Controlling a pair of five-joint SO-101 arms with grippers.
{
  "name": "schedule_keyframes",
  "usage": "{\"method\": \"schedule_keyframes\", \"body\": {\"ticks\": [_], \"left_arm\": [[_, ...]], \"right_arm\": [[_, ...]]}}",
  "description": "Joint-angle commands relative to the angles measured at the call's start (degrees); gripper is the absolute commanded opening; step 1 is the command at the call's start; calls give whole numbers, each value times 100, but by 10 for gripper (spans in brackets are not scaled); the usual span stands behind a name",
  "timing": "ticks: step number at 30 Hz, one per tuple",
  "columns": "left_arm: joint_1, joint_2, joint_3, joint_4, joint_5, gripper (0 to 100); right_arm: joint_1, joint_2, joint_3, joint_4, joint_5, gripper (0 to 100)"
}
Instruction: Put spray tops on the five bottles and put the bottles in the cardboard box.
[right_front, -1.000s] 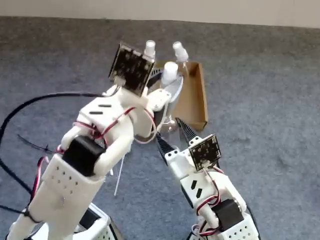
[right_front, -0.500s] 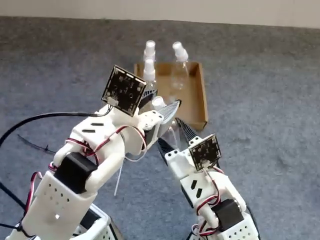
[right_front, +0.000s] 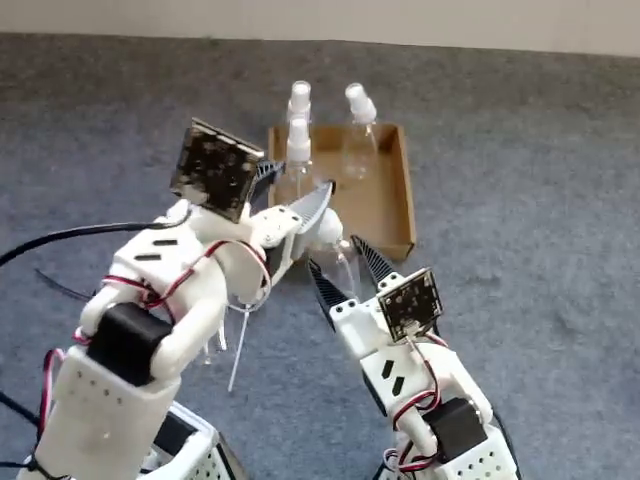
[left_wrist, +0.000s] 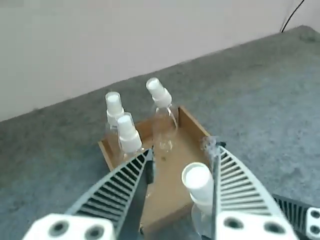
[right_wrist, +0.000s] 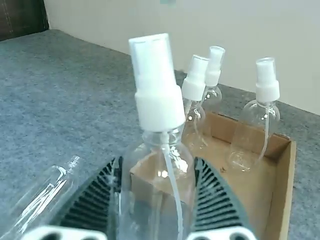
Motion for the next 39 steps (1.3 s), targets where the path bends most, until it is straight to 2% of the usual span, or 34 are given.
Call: {"method": "schedule_keyframes", "body": {"ticks": [1, 6, 9, 13, 21, 29, 35, 39], "left_arm": [[-75, -66, 277, 9, -62, 178], [-57, -57, 549, -35, -62, 178], [-31, -57, 769, -431, -255, 178], [356, -57, 945, -800, -492, 178], [752, 145, 831, -1099, -492, 178], [752, 971, 198, -1055, -492, 178], [752, 971, -725, -167, -501, 178], [505, 954, -1534, 844, -510, 178]], "right_arm": [[4, -57, -66, -145, -53, 5], [4, -57, -66, -145, -53, 5], [-22, -57, -66, -145, -53, 5], [-31, -57, -66, -145, -26, 5], [-31, -57, -66, -136, -26, 5], [-4, -57, -66, -136, -26, 5], [4, -66, -57, -136, -26, 5], [207, -66, -110, -92, -18, 5]]}}
